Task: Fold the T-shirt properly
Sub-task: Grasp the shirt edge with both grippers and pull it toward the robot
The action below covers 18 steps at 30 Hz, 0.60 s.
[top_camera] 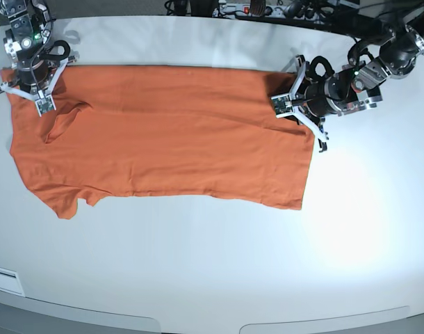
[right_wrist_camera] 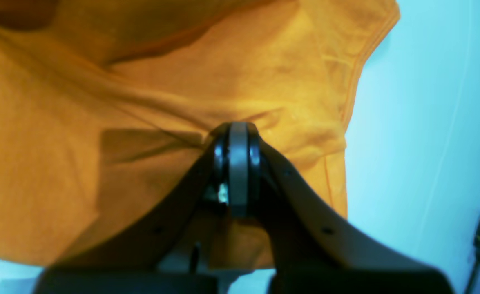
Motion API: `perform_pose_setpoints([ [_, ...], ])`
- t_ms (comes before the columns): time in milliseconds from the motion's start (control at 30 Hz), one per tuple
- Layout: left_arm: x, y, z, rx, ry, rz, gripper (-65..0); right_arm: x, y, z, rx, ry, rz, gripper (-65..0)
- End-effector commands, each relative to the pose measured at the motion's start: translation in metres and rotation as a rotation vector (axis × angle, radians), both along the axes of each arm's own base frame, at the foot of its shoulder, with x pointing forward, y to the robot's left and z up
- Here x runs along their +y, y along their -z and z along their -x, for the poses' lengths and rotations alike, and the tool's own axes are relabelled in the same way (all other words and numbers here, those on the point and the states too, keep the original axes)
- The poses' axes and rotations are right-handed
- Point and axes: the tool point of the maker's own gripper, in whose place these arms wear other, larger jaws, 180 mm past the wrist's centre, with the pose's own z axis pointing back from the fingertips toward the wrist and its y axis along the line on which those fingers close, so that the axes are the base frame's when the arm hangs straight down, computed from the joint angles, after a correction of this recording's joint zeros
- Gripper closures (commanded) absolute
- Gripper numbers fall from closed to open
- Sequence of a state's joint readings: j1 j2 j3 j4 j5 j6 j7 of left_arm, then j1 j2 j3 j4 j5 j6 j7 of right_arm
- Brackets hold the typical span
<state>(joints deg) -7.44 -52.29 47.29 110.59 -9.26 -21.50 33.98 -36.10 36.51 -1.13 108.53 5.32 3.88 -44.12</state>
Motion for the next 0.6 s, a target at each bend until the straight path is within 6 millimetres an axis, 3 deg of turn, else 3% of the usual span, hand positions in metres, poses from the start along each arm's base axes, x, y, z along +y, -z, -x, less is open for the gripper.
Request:
perform_pose_setpoints([
  [0,0.018,0.004,0.009,0.030,0.014,-0.074,0.0,0.006,0.024,0.058,0.236,0.032,-0.030,0.0],
  [267,0.024,-0.006,0.040,0.058,0.063,-0.104,0.0,0.011,0.009,0.102,0.267,-0.002,0.039,0.0],
  [567,0.029,-0.009,0.061,0.041,0.097,-0.153,0.0,0.005,0.000,0.117,0.281,-0.001,0.103,0.0],
])
